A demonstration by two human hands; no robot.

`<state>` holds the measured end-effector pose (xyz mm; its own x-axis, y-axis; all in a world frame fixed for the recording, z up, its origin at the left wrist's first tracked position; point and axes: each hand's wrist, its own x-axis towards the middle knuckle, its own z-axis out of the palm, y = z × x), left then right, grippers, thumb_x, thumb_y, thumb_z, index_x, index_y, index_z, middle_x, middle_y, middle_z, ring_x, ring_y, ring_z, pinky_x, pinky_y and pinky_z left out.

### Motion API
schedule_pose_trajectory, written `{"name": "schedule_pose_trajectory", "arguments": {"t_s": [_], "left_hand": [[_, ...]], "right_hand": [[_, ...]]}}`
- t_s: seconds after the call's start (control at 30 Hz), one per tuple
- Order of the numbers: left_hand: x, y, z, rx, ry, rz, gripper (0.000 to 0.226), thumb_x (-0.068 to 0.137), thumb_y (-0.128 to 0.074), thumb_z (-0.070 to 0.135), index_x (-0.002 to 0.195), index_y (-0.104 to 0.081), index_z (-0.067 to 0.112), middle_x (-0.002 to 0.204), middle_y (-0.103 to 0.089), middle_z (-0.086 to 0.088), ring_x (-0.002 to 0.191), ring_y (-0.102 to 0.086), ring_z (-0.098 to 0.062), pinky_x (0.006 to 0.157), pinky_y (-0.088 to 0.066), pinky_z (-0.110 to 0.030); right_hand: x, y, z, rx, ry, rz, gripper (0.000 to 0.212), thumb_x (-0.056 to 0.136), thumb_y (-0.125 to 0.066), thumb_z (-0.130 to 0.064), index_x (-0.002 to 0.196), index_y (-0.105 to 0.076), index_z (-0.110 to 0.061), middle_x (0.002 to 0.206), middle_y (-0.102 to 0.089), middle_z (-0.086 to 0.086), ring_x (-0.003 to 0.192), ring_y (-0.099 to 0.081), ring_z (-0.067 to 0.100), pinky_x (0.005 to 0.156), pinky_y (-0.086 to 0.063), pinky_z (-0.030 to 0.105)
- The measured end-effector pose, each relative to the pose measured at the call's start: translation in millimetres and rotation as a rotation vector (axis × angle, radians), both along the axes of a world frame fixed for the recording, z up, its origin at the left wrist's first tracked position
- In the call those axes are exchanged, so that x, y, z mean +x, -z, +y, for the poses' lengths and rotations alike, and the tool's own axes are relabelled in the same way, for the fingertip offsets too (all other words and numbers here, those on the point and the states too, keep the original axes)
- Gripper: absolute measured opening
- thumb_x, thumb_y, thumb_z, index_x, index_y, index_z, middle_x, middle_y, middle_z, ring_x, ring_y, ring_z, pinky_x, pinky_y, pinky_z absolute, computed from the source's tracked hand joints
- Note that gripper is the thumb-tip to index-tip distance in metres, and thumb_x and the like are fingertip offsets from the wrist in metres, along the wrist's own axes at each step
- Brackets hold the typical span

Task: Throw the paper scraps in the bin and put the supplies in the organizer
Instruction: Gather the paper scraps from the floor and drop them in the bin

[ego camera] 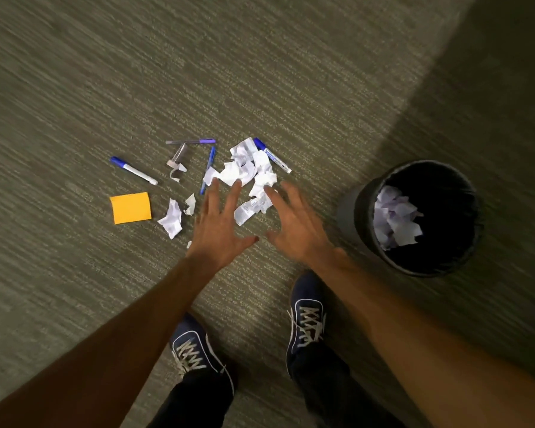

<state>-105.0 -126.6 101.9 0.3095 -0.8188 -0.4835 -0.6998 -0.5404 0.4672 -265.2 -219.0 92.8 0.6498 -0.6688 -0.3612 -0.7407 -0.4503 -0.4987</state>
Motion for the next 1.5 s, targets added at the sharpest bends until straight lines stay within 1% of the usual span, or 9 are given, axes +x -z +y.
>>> {"name": "schedule_pose_trajectory", "arguments": {"t_s": [0.3, 0.4, 0.53, 0.7, 0.83, 1.0, 1.2, 1.33, 1.5], "left_hand": [[28, 117, -26, 0.124, 0.183, -0.072, 0.137, 0.062, -0.087, 0.050, 0.153, 0.015, 0.038, 0.159, 0.032, -0.009, 0.150, 0.006, -0.044, 0.107, -0.030, -0.071], [34, 141, -39, 0.166, 0.260, -0.196, 0.148, 0.053, -0.089, 0.057, 0.151, 0.021, 0.041, 0.154, 0.042, -0.011, 0.144, -0.015, -0.049, 0.096, -0.043, -0.070], [38, 163, -52, 0.213, 0.292, -0.259, 0.151, 0.051, -0.090, 0.058, 0.148, 0.025, 0.043, 0.155, 0.039, -0.010, 0.145, -0.013, -0.050, 0.093, -0.044, -0.072], [39, 175, -57, 0.279, 0.333, -0.308, 0.133, 0.067, -0.088, 0.042, 0.150, 0.016, 0.041, 0.161, 0.013, -0.012, 0.145, -0.009, -0.048, 0.096, -0.041, -0.069], [39, 176, -60, 0.214, 0.341, -0.284, 0.098, 0.076, -0.083, 0.029, 0.147, -0.015, 0.033, 0.150, -0.020, -0.015, 0.136, -0.028, -0.040, 0.100, -0.046, -0.059], [31, 174, -61, 0.113, 0.288, -0.210, 0.068, 0.085, -0.065, -0.003, 0.140, -0.037, 0.026, 0.134, -0.041, -0.015, 0.123, -0.044, -0.034, 0.102, -0.046, -0.046], [35, 165, -61, 0.031, 0.235, -0.227, 0.033, 0.092, -0.058, -0.003, 0.124, -0.059, 0.006, 0.112, -0.063, -0.019, 0.099, -0.063, -0.031, 0.085, -0.054, -0.037], [32, 143, -55, -0.065, 0.178, -0.177, 0.027, 0.093, -0.058, -0.004, 0.119, -0.063, 0.002, 0.107, -0.066, -0.019, 0.089, -0.066, -0.029, 0.075, -0.056, -0.031], [27, 103, -47, -0.192, 0.090, -0.149, 0.023, 0.090, -0.057, -0.007, 0.110, -0.069, -0.001, 0.103, -0.069, -0.016, 0.080, -0.064, -0.025, 0.067, -0.042, -0.020]], "right_hand": [[33, 119, -31, -0.046, -0.185, 0.257, 0.116, 0.081, -0.081, -0.029, 0.159, 0.005, -0.037, 0.168, 0.010, 0.013, 0.155, -0.002, 0.038, 0.115, -0.031, 0.064], [46, 138, -42, -0.091, -0.215, 0.293, 0.122, 0.078, -0.084, -0.029, 0.158, 0.007, -0.038, 0.167, 0.013, 0.014, 0.155, -0.002, 0.039, 0.114, -0.031, 0.065], [56, 152, -50, -0.116, -0.235, 0.357, 0.124, 0.073, -0.087, -0.030, 0.159, 0.003, -0.034, 0.167, 0.006, 0.015, 0.153, -0.010, 0.037, 0.111, -0.038, 0.063], [57, 159, -49, -0.101, -0.249, 0.368, 0.105, 0.077, -0.084, -0.021, 0.156, -0.016, -0.033, 0.163, -0.010, 0.013, 0.148, -0.017, 0.035, 0.103, -0.046, 0.060], [56, 155, -48, -0.076, -0.259, 0.309, 0.078, 0.084, -0.077, -0.019, 0.149, -0.035, -0.031, 0.152, -0.028, 0.011, 0.139, -0.031, 0.033, 0.096, -0.049, 0.057], [55, 152, -45, -0.107, -0.277, 0.273, 0.033, 0.092, -0.064, -0.011, 0.125, -0.059, -0.015, 0.132, -0.046, 0.013, 0.122, -0.046, 0.034, 0.091, -0.053, 0.051], [53, 151, -40, -0.103, -0.208, 0.168, 0.025, 0.090, -0.065, -0.005, 0.114, -0.070, -0.009, 0.117, -0.060, 0.014, 0.111, -0.054, 0.033, 0.089, -0.054, 0.048], [45, 136, -38, -0.065, -0.091, 0.072, 0.024, 0.087, -0.073, -0.013, 0.111, -0.073, -0.009, 0.115, -0.064, 0.011, 0.106, -0.060, 0.029, 0.089, -0.055, 0.043], [36, 92, -29, -0.047, 0.068, -0.116, 0.023, 0.084, -0.074, -0.004, 0.107, -0.075, -0.002, 0.102, -0.067, 0.012, 0.088, -0.064, 0.025, 0.081, -0.059, 0.040]]}}
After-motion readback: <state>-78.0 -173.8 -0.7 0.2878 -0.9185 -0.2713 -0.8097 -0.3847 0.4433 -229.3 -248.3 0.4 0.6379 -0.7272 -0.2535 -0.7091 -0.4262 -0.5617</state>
